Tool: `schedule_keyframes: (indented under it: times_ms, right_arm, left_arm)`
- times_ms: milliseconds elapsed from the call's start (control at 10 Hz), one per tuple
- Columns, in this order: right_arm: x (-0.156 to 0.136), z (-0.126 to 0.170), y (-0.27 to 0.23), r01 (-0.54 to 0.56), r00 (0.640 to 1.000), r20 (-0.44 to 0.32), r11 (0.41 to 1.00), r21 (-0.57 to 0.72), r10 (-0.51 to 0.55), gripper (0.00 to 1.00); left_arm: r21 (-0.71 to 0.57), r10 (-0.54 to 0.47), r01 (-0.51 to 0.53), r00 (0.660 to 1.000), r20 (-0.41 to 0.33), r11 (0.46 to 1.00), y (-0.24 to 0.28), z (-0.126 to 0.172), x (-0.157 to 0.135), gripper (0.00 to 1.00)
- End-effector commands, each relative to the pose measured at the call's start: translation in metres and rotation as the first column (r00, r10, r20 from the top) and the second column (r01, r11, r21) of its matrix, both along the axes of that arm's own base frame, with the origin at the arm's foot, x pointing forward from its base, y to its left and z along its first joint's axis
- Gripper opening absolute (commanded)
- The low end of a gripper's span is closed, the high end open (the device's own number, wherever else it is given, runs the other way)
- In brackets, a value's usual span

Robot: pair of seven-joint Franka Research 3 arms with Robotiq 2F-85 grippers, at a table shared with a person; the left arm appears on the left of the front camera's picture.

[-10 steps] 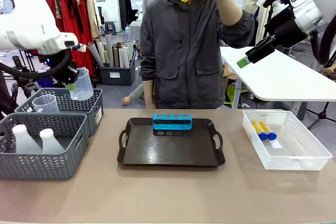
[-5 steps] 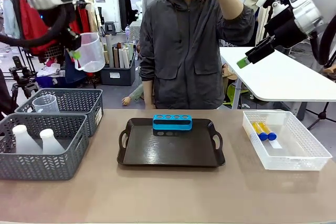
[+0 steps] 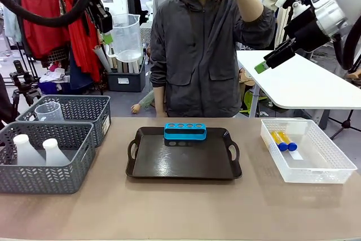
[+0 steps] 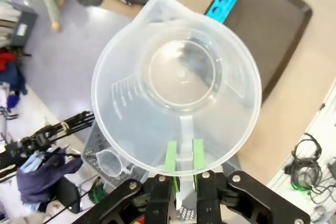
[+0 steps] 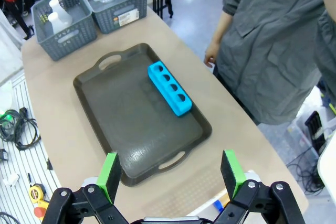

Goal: Prepare the laboratory tools.
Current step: Pick up one Large Measuring Cup and place it on the Handle tray.

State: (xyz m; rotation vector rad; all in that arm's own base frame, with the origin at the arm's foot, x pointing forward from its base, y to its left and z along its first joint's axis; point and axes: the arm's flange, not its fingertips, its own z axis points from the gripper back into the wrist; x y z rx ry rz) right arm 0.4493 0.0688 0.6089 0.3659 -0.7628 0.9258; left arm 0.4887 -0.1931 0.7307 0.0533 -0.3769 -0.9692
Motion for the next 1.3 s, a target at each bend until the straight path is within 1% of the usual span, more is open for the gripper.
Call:
schedule_keyframes:
  times_ms: [0,200,300,400,500,700,1000,1100,1200]
  right_arm:
    - [0.001,0.002,0.0,-0.005,1.0,-0.001,0.999,0.034,0.005,1.0]
    - [0.001,0.002,0.0,-0.005,1.0,-0.001,0.999,0.034,0.005,1.0]
    - [0.001,0.002,0.0,-0.005,1.0,-0.001,0.999,0.034,0.005,1.0]
    - [0.001,0.002,0.0,-0.005,1.0,-0.001,0.999,0.034,0.005,1.0]
    - [0.001,0.002,0.0,-0.005,1.0,-0.001,0.999,0.034,0.005,1.0]
    - [0.001,0.002,0.0,-0.005,1.0,-0.001,0.999,0.034,0.005,1.0]
    - [0.001,0.002,0.0,-0.005,1.0,-0.001,0.999,0.034,0.005,1.0]
    - [0.001,0.002,0.0,-0.005,1.0,-0.001,0.999,0.034,0.005,1.0]
    - [0.001,0.002,0.0,-0.005,1.0,-0.001,0.999,0.034,0.005,1.0]
  left_arm:
    - [-0.002,0.018,-0.018,1.0,0.01,1.0,0.004,0.0,-0.002,0.0]
    - [-0.002,0.018,-0.018,1.0,0.01,1.0,0.004,0.0,-0.002,0.0]
    - [0.0,0.002,-0.002,1.0,-0.003,1.0,0.0,-0.002,0.002,0.0]
    - [0.023,-0.055,0.057,0.995,-0.081,0.998,-0.015,-0.039,0.018,0.0]
    - [0.05,-0.077,0.083,0.991,-0.112,0.995,-0.027,-0.053,0.023,0.0]
    - [0.058,-0.134,0.144,0.98,-0.148,0.988,-0.046,-0.073,0.028,0.0]
    - [0.051,-0.229,0.254,0.931,-0.285,0.966,-0.084,-0.126,0.036,0.0]
    - [0.051,-0.259,0.29,0.909,-0.327,0.956,-0.096,-0.141,0.036,0.0]
    - [0.049,-0.268,0.301,0.904,-0.334,0.952,-0.101,-0.145,0.036,0.0]
